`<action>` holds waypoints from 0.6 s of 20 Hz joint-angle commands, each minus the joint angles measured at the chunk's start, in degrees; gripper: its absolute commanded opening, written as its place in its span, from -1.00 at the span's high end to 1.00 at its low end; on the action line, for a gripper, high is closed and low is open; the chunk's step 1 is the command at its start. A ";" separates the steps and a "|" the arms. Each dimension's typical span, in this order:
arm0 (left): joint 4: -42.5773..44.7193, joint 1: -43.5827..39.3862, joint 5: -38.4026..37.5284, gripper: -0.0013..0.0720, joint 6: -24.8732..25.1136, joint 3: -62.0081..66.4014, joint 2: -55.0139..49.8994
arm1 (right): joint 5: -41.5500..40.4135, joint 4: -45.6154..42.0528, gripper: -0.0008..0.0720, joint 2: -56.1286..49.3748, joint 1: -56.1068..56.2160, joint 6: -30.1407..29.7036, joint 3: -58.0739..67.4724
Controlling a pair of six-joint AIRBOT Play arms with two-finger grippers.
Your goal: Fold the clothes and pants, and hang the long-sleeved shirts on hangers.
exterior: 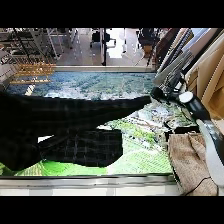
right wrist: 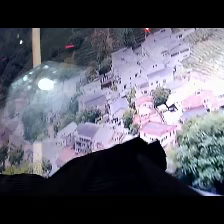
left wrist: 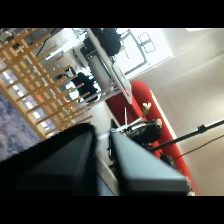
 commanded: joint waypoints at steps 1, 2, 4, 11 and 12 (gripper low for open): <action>0.42 -5.05 1.33 -0.97 2.12 7.48 -5.53 | 4.04 0.72 -0.58 -8.46 -0.66 -2.86 9.03; 5.27 -3.72 -2.99 -0.97 1.49 7.69 -4.96 | 8.79 -0.83 -0.57 -7.87 -0.90 -3.82 9.42; 21.99 0.31 -11.39 -0.94 -10.73 7.69 -3.17 | 20.26 -3.26 -0.57 -6.56 -1.53 -6.93 9.35; 82.14 13.07 -40.96 -0.65 -39.91 6.82 0.37 | 49.42 -1.01 -0.36 -2.62 0.59 -12.94 -0.72; 83.93 14.08 -42.45 -0.65 -39.89 5.57 0.37 | 49.11 -0.15 -0.36 -0.98 1.68 -12.90 -4.96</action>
